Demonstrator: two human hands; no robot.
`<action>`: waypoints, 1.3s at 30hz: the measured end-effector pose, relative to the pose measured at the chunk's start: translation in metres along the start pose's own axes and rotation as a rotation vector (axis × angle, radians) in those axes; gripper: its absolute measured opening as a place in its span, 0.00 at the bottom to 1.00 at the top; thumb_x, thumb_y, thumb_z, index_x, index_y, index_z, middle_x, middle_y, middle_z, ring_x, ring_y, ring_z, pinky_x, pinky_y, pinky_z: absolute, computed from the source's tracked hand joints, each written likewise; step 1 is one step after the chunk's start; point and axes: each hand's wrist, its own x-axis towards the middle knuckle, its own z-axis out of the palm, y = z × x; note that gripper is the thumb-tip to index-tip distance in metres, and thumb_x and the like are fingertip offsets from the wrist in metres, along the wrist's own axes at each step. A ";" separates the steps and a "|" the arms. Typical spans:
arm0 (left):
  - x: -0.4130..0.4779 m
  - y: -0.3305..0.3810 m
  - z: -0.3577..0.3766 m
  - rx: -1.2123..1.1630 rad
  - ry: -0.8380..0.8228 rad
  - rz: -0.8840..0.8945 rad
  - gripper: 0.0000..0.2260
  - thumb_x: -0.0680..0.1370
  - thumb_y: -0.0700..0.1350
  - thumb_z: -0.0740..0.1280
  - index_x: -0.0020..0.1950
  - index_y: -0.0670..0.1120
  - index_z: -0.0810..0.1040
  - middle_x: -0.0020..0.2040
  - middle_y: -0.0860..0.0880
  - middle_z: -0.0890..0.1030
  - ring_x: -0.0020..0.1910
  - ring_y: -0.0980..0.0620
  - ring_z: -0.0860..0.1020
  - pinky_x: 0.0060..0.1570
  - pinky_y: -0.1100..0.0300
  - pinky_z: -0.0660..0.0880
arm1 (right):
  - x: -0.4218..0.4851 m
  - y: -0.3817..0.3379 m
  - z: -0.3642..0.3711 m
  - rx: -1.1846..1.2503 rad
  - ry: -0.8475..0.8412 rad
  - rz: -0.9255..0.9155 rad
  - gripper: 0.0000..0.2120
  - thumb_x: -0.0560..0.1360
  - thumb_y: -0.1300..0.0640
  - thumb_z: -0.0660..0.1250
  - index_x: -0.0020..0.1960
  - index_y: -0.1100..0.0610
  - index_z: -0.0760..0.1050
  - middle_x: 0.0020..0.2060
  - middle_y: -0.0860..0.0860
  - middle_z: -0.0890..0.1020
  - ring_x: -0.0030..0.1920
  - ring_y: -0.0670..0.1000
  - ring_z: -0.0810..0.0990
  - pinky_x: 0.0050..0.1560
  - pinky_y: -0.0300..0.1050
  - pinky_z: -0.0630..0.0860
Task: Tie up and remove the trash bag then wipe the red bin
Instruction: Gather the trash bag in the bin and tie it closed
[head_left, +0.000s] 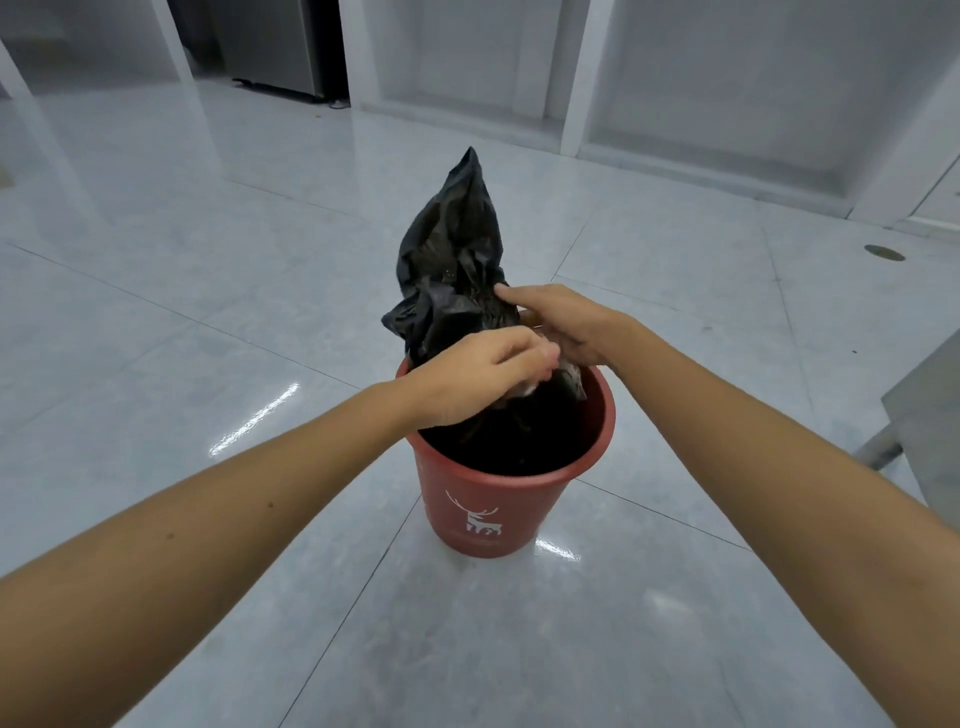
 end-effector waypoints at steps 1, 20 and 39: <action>0.003 -0.002 0.001 -0.063 0.038 -0.010 0.13 0.80 0.57 0.57 0.48 0.53 0.78 0.42 0.59 0.81 0.47 0.58 0.81 0.54 0.61 0.74 | -0.002 0.003 -0.005 0.086 -0.059 0.032 0.16 0.75 0.44 0.66 0.53 0.55 0.81 0.46 0.52 0.85 0.43 0.50 0.84 0.40 0.43 0.80; 0.038 -0.027 0.018 0.415 0.390 -0.070 0.15 0.75 0.61 0.64 0.60 0.58 0.73 0.52 0.58 0.82 0.38 0.63 0.76 0.43 0.65 0.72 | -0.072 -0.082 -0.025 -0.946 -0.057 -0.118 0.07 0.73 0.50 0.72 0.47 0.53 0.84 0.39 0.49 0.86 0.43 0.50 0.85 0.37 0.35 0.78; 0.026 -0.028 0.019 -0.215 1.036 -0.334 0.12 0.81 0.46 0.60 0.41 0.56 0.78 0.40 0.57 0.81 0.41 0.59 0.79 0.44 0.64 0.73 | -0.042 -0.016 -0.048 -0.702 -0.199 -0.214 0.08 0.77 0.53 0.68 0.50 0.53 0.84 0.39 0.45 0.83 0.40 0.43 0.78 0.41 0.34 0.75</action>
